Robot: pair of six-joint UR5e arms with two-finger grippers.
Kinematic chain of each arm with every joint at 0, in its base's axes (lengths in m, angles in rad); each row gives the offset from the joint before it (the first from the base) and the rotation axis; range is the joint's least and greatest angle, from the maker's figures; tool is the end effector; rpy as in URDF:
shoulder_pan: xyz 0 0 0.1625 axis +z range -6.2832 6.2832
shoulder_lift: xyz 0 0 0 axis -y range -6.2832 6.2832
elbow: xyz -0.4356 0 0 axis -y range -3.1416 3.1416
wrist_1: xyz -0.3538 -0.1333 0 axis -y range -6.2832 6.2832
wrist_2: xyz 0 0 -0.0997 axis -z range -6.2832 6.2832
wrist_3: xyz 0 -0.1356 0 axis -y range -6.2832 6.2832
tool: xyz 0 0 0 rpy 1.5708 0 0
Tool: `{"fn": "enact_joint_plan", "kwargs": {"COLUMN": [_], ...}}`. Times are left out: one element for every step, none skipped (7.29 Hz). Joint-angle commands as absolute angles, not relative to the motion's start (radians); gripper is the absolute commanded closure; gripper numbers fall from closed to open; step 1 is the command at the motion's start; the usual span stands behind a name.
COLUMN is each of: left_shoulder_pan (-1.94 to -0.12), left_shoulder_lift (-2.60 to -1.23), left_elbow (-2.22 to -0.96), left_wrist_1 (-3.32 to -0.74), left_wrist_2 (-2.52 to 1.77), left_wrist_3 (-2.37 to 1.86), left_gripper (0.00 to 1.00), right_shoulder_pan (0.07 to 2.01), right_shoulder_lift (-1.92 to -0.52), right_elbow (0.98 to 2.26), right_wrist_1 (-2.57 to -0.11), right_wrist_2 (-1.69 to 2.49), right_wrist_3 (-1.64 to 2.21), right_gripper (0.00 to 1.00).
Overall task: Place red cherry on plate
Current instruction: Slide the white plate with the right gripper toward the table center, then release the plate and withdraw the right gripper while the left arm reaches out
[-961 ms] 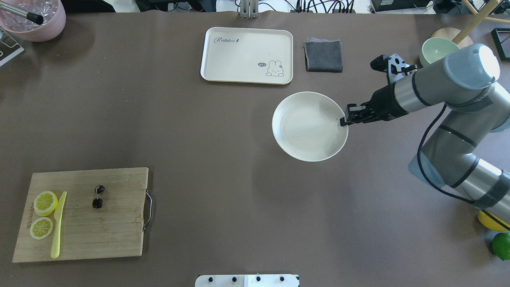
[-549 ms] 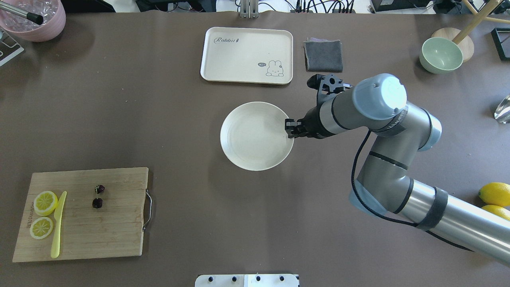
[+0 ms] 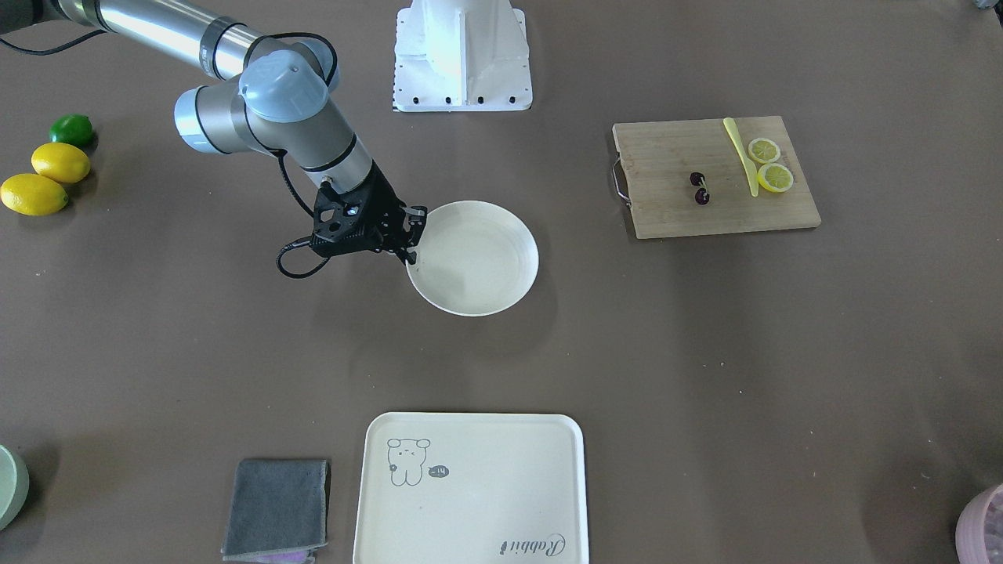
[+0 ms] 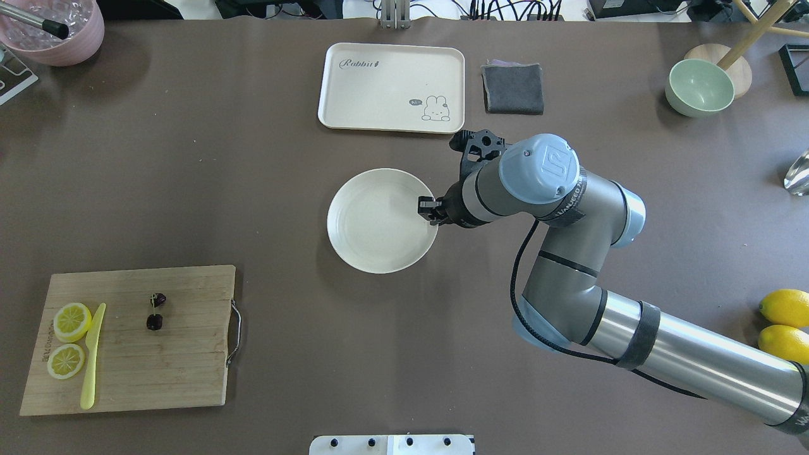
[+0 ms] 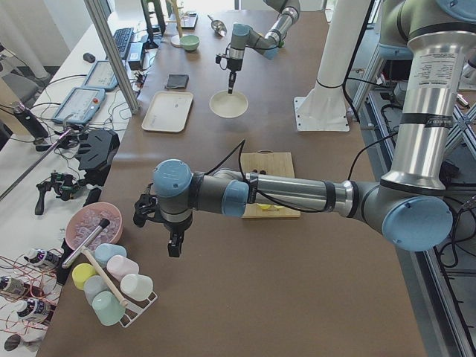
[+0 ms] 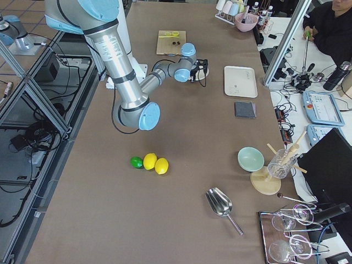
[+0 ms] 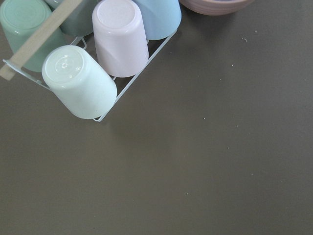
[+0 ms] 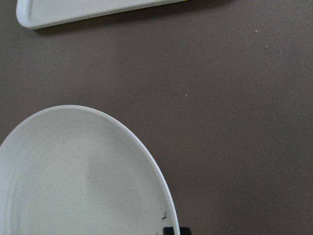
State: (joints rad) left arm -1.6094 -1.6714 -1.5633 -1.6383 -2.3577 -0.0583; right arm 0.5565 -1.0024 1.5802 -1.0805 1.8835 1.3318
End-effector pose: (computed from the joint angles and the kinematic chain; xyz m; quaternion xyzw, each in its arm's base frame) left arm -0.0569 -0.5079 0.6416 0.0703 0.3829 -0.0139 0.9210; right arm -0.5392 -0.4433 0.3112 0.0712 -0.5155 0.0561 0.8521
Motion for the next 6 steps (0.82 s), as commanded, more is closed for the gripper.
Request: {"fn": "enact_joint_plan", "kwargs": {"left_shoulder_pan": [-1.609, -1.609, -1.609, -1.609, -1.609, -1.609], "left_shoulder_lift": [-1.672, -1.672, -1.672, -1.674, -1.680, -1.689], "left_elbow": [-1.562, -1.562, -1.562, -1.560, -1.563, -1.580], "left_wrist_1": [-1.638, -1.638, -1.638, -1.638, -1.638, -1.638], "left_wrist_2": [-2.358, -2.358, -2.358, -2.358, -2.358, -2.365], "left_wrist_3": [-0.058, -0.058, -0.058, -0.058, -0.060, -0.063], "left_gripper": [0.02, 0.02, 0.02, 0.02, 0.02, 0.02], "right_shoulder_pan": [0.546, 0.546, 0.545, 0.532, 0.534, 0.551], "right_shoulder_lift": [-0.997, -0.997, -0.997, -0.994, -0.986, -0.985], "right_elbow": [1.549, 1.549, 1.546, 1.543, 1.551, 1.561], "right_wrist_1": [-1.078, -1.080, -1.081, -1.078, -1.074, -1.077], "right_wrist_2": [1.882, 1.882, 1.881, 1.835, 1.830, 1.835], "right_wrist_3": [1.330, 1.331, 1.330, 1.333, 1.336, 1.336], "right_gripper": [1.00, 1.00, 0.05, 0.00, 0.00, 0.00]}}
